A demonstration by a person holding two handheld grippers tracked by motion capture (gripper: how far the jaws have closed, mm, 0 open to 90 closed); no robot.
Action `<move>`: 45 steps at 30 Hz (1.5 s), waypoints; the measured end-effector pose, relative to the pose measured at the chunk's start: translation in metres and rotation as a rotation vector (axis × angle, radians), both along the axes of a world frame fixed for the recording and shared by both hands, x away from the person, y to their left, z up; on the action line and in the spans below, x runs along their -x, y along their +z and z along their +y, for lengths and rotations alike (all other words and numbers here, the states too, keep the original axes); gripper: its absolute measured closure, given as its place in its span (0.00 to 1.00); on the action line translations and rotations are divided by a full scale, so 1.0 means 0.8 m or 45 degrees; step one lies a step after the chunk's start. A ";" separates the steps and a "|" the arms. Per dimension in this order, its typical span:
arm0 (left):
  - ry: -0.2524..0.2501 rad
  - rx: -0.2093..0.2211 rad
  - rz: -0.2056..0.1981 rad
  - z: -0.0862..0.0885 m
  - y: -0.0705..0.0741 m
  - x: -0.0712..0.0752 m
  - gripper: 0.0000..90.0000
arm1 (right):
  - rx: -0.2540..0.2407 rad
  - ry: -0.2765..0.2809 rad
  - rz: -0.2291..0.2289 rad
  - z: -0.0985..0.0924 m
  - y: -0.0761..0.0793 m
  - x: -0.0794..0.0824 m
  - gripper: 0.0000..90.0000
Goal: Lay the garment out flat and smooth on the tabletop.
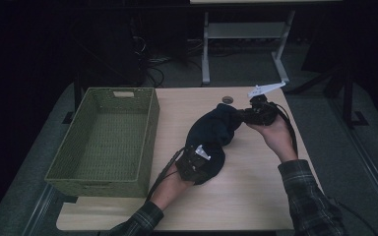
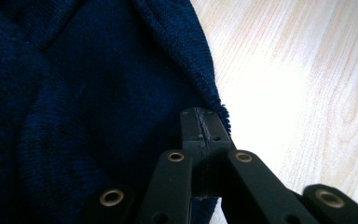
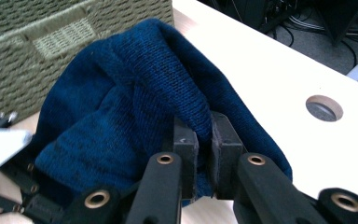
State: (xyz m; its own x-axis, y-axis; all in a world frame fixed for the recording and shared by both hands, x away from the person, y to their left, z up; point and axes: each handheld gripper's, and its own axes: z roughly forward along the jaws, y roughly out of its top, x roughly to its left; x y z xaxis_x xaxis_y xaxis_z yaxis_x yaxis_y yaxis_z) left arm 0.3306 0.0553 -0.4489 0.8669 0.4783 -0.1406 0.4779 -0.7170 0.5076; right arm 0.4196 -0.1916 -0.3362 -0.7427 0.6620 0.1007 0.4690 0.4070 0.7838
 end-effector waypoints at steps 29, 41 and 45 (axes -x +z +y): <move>-0.014 0.019 0.024 0.003 -0.001 -0.004 1.00 | 0.084 -0.052 0.004 0.101 0.008 -0.131 0.92; -0.019 0.020 0.028 0.003 -0.001 -0.004 1.00 | 0.086 -0.071 0.046 0.138 -0.027 -0.159 0.87; -0.022 0.020 0.030 0.003 -0.001 -0.005 1.00 | 0.091 -0.068 0.048 0.142 -0.031 -0.160 0.76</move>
